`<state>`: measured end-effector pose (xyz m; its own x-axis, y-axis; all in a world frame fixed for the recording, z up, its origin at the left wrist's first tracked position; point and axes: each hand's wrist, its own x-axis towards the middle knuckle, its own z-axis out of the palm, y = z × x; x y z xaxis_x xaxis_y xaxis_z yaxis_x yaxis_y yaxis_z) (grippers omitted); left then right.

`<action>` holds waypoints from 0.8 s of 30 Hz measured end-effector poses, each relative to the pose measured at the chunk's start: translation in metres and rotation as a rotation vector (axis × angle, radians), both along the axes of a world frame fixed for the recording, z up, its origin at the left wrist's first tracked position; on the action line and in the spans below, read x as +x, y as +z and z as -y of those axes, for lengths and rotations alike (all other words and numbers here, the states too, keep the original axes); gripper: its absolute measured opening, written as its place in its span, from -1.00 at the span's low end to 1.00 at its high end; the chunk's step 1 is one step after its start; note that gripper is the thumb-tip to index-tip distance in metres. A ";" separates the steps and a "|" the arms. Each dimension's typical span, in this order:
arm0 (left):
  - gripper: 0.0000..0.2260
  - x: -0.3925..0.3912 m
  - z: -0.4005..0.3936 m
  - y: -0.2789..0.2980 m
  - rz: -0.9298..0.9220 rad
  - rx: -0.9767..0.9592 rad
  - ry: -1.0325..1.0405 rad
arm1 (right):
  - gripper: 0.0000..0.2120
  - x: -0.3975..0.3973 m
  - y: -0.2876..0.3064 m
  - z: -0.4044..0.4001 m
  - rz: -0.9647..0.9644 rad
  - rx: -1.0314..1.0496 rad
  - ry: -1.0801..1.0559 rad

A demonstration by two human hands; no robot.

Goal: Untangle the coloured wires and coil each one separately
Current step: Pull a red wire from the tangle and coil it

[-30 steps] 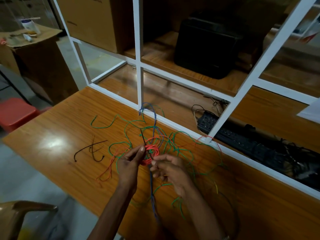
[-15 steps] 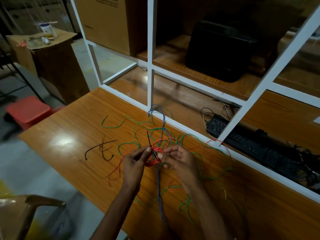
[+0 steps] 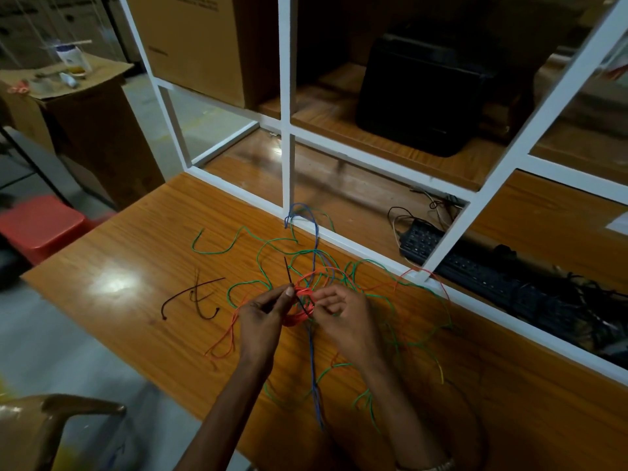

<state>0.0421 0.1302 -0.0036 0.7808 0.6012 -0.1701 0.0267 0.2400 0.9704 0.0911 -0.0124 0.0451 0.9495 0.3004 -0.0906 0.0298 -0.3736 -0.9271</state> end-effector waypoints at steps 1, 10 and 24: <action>-0.88 0.001 0.001 0.002 0.006 -0.012 -0.004 | -0.83 0.000 0.001 0.001 -0.003 0.019 -0.031; -0.90 0.015 0.007 -0.004 -0.041 -0.034 -0.042 | -0.90 0.001 0.008 0.006 -0.232 0.222 -0.086; -0.89 0.024 0.012 -0.006 -0.021 0.060 -0.134 | -0.92 0.008 0.010 0.015 -0.109 0.302 -0.183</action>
